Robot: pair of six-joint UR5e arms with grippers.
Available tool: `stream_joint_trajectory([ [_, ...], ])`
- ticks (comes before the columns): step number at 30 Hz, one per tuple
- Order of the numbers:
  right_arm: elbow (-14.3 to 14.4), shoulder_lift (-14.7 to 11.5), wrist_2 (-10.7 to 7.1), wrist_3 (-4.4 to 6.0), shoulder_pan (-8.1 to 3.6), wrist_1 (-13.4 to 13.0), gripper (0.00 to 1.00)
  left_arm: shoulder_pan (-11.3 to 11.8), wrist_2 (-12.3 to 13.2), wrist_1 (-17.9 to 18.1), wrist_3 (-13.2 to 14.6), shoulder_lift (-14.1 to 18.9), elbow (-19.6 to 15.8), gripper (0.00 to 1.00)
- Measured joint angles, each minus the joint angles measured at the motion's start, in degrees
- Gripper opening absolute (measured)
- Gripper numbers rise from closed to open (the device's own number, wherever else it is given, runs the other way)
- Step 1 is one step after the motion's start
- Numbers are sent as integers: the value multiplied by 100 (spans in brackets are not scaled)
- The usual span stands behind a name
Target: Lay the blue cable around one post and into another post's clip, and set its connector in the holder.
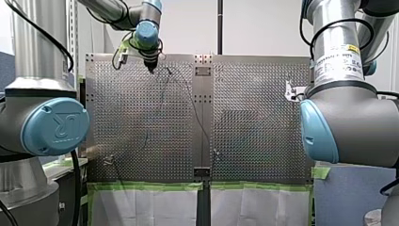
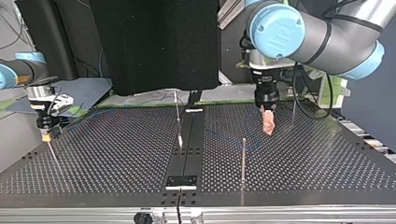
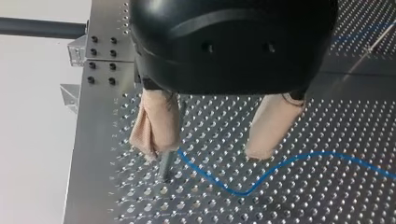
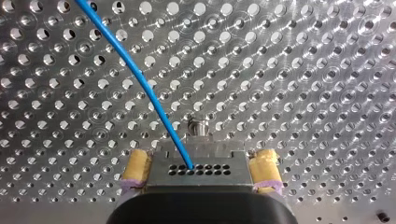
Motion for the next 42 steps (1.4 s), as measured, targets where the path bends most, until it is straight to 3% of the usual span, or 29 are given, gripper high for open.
stream_joint_trajectory([
  [16, 1, 0, 1, -4, -22, -9, 92, -179, 499, 795, -679, 28, -795, 100],
  [28, -2, 1, 2, -9, -17, -19, 92, -202, 976, 1377, -732, 17, -1376, 100],
  [42, -2, 0, 0, -7, -18, -10, 92, -212, 1094, 2055, -886, -43, -2056, 100],
])
